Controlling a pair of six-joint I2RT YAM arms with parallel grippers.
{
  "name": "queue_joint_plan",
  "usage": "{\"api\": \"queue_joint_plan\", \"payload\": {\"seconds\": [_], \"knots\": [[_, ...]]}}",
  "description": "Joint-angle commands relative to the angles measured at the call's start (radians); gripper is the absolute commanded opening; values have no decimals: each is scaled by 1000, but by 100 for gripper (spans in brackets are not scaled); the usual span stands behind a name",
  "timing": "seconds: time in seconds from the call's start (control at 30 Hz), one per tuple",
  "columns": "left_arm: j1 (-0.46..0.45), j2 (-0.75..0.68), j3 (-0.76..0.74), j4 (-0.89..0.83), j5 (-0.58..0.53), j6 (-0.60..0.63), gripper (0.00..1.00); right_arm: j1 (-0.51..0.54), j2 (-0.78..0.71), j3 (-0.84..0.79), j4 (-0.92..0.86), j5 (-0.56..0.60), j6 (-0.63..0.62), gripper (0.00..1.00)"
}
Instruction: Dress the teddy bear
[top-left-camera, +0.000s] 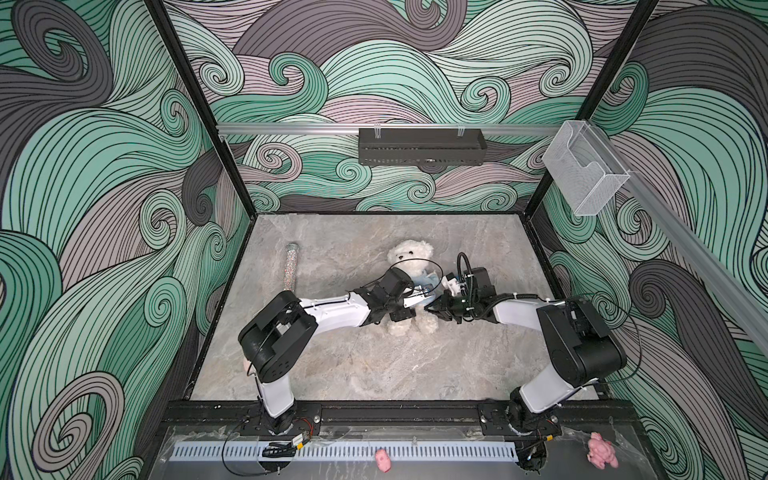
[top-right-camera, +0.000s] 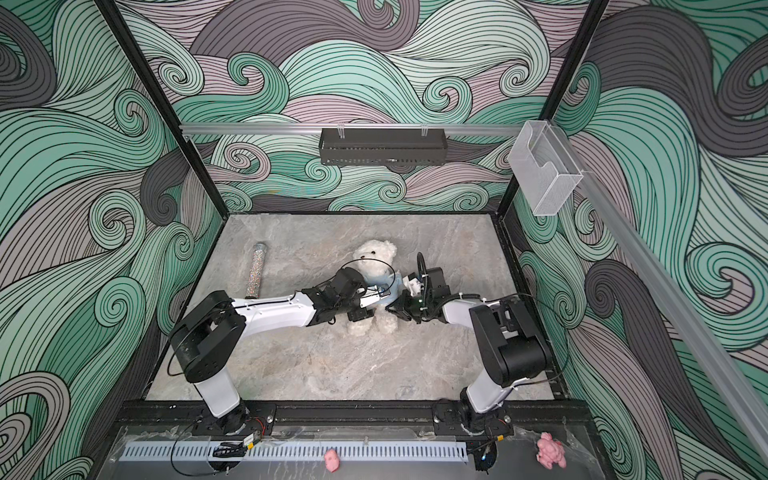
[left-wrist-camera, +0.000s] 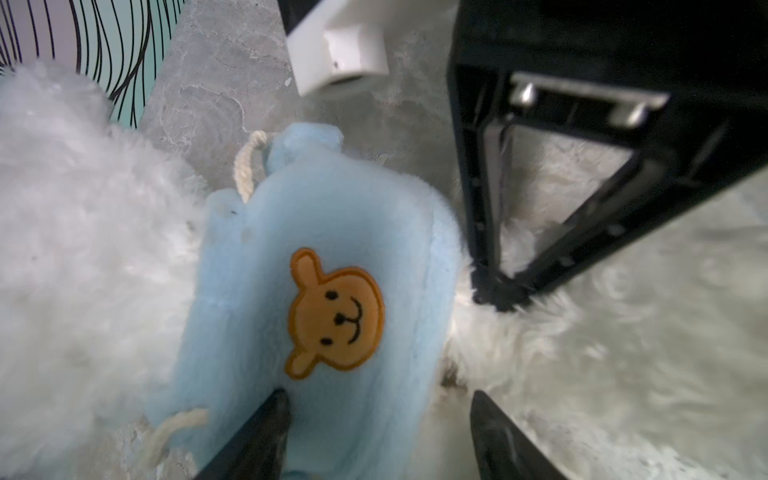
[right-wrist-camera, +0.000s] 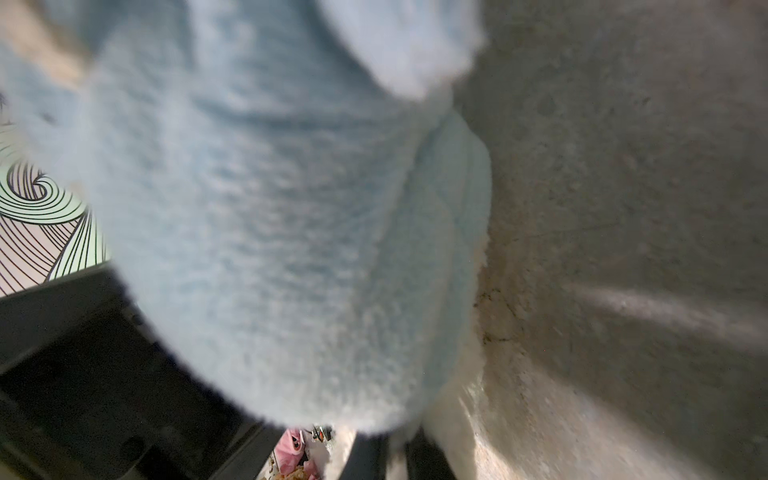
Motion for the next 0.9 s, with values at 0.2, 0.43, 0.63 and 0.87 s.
{"api": "queue_joint_plan", "payload": {"seconds": [0.2,0.43,0.63,0.87], "knots": [[-12,118,43,231,-141,63,46,-14,13,10,-52,-6,-68,7],[-11,141,88,215,-92,17,22,-27,18,36,-140,28,-181,8],[1,118,149,109,-51,-127,0,-35,-47,30,-190,106,-254,21],[20,-7,153,-153,68,-581,0,93,-410,-148,36,489,-369,62]]}}
